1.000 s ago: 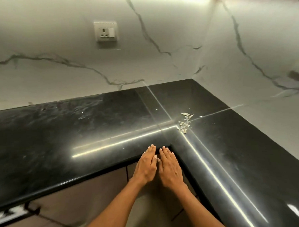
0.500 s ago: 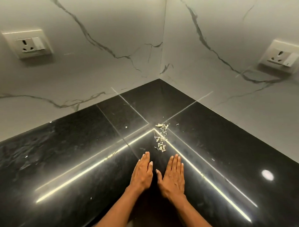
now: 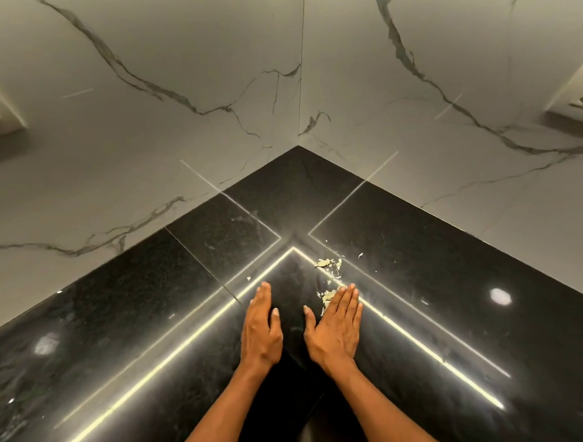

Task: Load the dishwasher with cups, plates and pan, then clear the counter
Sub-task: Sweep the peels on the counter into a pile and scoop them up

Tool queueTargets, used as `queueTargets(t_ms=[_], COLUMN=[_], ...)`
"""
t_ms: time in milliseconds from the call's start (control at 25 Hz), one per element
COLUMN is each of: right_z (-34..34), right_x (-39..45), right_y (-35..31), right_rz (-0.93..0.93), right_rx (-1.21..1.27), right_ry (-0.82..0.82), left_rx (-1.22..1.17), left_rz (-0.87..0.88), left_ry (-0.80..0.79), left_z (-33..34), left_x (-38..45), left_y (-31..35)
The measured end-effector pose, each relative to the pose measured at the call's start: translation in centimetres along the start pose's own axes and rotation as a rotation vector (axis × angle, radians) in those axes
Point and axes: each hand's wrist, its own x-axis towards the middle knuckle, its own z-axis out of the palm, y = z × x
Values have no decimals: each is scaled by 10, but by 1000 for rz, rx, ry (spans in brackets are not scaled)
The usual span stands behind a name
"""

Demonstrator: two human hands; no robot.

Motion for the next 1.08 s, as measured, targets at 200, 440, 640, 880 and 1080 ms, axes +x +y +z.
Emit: queueTargets(t_ms=[200, 440, 640, 880, 1080], right_z=[-6, -24, -37, -26, -34], right_x=[37, 81, 131, 142, 137], right_y=[-13, 26, 74, 37, 40], right_rz=[-33, -244, -37, -293, -475], right_rx=[14, 297, 119, 158, 705], right_ry=[-56, 73, 2, -81, -110], left_rx=[296, 379, 282, -386, -355], left_rz=[-128, -64, 130, 30, 9], left_ry=[-23, -204, -458, -358, -150], left_z=[-10, 22, 62, 63, 60], left_x=[49, 76, 77, 79, 79], left_y=[-22, -4, 29, 44, 35])
